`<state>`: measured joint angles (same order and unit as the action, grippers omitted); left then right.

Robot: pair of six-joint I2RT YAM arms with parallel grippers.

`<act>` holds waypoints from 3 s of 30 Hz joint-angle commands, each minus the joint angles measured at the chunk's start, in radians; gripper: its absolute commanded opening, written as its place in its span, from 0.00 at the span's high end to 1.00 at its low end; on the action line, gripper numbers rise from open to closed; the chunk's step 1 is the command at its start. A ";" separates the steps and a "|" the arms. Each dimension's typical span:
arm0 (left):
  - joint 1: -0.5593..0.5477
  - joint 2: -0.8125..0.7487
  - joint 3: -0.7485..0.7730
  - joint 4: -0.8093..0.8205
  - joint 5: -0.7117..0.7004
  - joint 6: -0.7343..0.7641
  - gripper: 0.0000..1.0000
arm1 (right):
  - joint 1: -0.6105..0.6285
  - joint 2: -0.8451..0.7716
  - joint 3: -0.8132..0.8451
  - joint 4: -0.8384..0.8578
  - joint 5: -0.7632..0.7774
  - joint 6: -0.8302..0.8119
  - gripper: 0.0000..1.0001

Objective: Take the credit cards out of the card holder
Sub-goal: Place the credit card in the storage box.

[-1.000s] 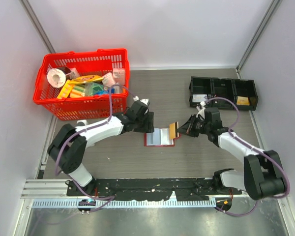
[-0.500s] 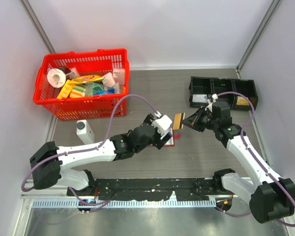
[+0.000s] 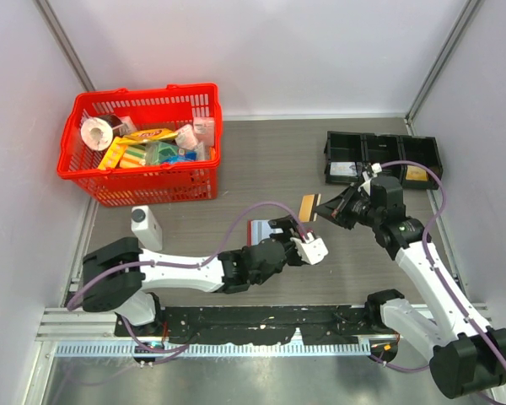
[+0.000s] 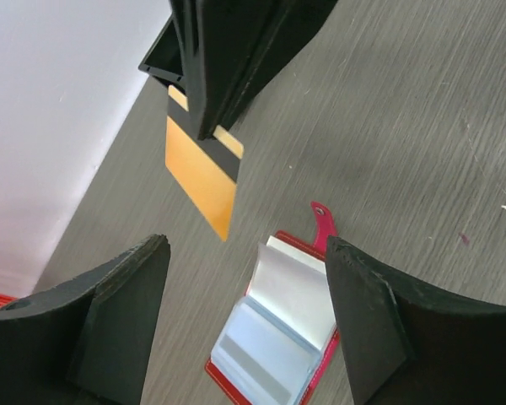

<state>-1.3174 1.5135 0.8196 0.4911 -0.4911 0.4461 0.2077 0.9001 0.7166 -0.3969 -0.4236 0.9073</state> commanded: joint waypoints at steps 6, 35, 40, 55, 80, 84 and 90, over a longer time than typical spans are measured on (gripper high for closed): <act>-0.019 0.116 0.105 0.244 -0.087 0.103 0.36 | 0.006 -0.079 0.057 -0.056 0.014 0.030 0.99; 0.055 -0.028 0.055 0.093 -0.086 -0.341 1.00 | 0.007 -0.145 -0.020 0.358 -0.010 0.035 0.46; 0.179 -0.153 0.007 0.027 0.023 -0.613 1.00 | 0.007 -0.155 -0.121 0.613 -0.040 0.064 0.43; 0.428 -0.299 -0.126 0.234 0.307 -1.253 1.00 | 0.203 0.029 -0.292 1.191 0.022 0.160 0.42; 0.478 -0.228 -0.174 0.394 0.422 -1.494 0.96 | 0.217 0.097 -0.293 1.313 0.086 0.170 0.96; 0.507 -0.240 -0.191 0.339 0.422 -1.480 0.66 | 0.208 0.065 -0.287 1.262 0.094 0.145 0.99; 0.549 -0.309 -0.183 0.120 0.407 -1.367 0.31 | 0.115 -0.013 -0.238 1.031 0.095 0.062 0.99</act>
<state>-0.7937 1.2781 0.6308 0.7357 -0.0753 -1.0149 0.3843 0.9543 0.4225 0.7776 -0.3546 1.0592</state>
